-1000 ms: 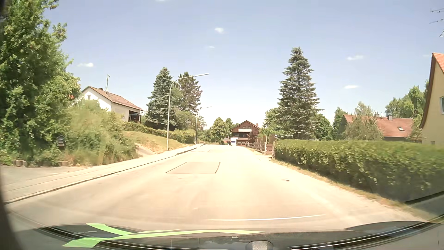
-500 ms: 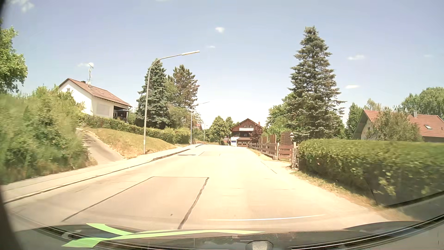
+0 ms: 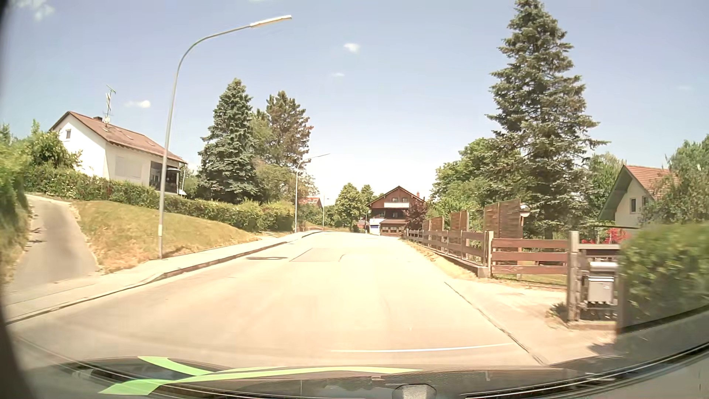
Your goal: Follow the waypoints while adhering to traffic rules and regulations
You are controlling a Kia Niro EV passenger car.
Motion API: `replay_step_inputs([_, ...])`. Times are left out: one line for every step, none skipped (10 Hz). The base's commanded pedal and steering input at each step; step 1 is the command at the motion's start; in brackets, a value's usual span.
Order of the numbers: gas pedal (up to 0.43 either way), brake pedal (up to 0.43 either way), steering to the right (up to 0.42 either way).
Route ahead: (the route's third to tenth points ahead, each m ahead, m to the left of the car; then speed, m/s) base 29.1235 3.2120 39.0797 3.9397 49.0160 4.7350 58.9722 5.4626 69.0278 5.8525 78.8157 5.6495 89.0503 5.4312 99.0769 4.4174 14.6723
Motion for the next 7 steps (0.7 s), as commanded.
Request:
replay_step_inputs([0.138,0.0,-0.003])
replay_step_inputs([0.138,0.0,-0.004])
replay_step_inputs([0.138,0.0,-0.005])
replay_step_inputs([0.138,0.0,-0.005])
replay_step_inputs([0.15,0.0,-0.006])
replay_step_inputs([0.157,0.0,-0.006])
replay_step_inputs([0.157,0.0,-0.007])
